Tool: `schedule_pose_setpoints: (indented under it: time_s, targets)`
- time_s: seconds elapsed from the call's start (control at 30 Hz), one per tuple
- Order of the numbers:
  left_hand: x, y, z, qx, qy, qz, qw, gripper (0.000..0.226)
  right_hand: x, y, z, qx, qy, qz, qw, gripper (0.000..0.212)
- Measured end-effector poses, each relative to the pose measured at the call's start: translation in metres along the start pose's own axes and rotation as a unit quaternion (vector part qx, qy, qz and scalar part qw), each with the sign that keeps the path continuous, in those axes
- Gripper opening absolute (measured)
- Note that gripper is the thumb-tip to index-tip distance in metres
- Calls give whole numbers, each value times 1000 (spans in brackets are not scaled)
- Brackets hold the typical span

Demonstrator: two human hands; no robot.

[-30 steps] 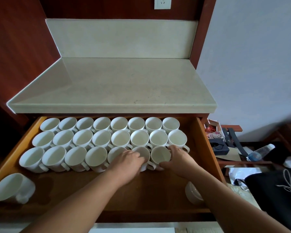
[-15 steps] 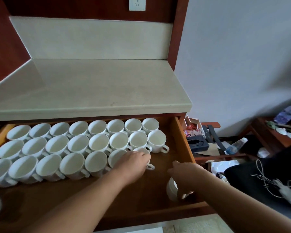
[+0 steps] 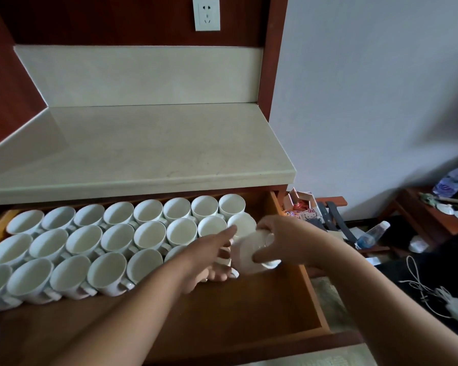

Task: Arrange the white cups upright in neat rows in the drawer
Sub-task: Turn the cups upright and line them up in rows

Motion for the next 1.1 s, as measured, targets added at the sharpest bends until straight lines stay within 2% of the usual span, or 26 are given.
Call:
schedule_pose_setpoints:
  time_s: [0.03, 0.1, 0.2, 0.23, 0.3, 0.33, 0.4, 0.43, 0.5, 0.67, 0.73, 0.83, 0.9, 1.0, 1.07, 1.1]
  targets:
    - [-9, -1, -2, 26, -54, -30, 998, 73, 9, -7, -2, 14, 27, 12, 999, 69]
    - [-22, 9, -6, 21, -122, -70, 990, 73, 18, -22, -5, 46, 71, 31, 996, 74]
    - [-18, 29, -6, -32, -96, -140, 985, 64, 16, -32, -4, 73, 100, 44, 991, 78]
    - [-13, 35, -3, -64, -79, -120, 988, 63, 15, -31, -4, 71, 103, 37, 991, 78]
    - [-5, 45, 0, -115, -24, 25, 993, 70, 16, -27, -4, 63, 108, -22, 992, 83]
    - [-2, 50, -1, -131, 10, 125, 983, 76, 16, -26, -5, 66, 111, -65, 990, 87]
    - [-8, 60, -3, -151, 31, 288, 945, 81, 13, -32, -6, 92, 99, -121, 983, 95]
    - [-16, 64, -4, -163, 21, 332, 929, 81, 8, -35, -5, 106, 78, -129, 983, 97]
    - [-28, 71, -6, -170, 10, 374, 912, 81, -1, -34, -1, 113, 27, -116, 986, 104]
    - [-37, 76, -9, -193, 10, 443, 875, 89, -12, -11, 8, 66, -50, -92, 992, 123]
    - [-38, 74, -12, -215, -6, 446, 869, 89, -14, -2, 10, 48, -65, -49, 996, 111]
    - [-40, 70, -15, -252, -4, 451, 856, 84, -14, 10, 14, 12, -43, 20, 999, 88]
    - [-41, 69, -18, -281, 8, 452, 846, 86, -16, 13, 16, -1, -26, 28, 999, 78]
    - [-31, 61, -16, -293, 20, 428, 855, 88, -22, 15, 19, -33, 11, 27, 999, 74]
    - [-11, 50, -9, -289, 59, 468, 833, 87, -30, 21, 21, -71, 34, 35, 996, 74]
    - [1, 45, -7, -293, 87, 492, 815, 79, -35, 24, 22, -89, 42, 39, 994, 74]
Point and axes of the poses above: each hand's wrist, its own z-axis towards the middle knuckle, its own x-axis out of the back of the hand, y = z × x, the point moved 9 cm from there along z, towards the middle knuckle, and after that the axes turned 2 degrees about -z, right-handed, at the moved point
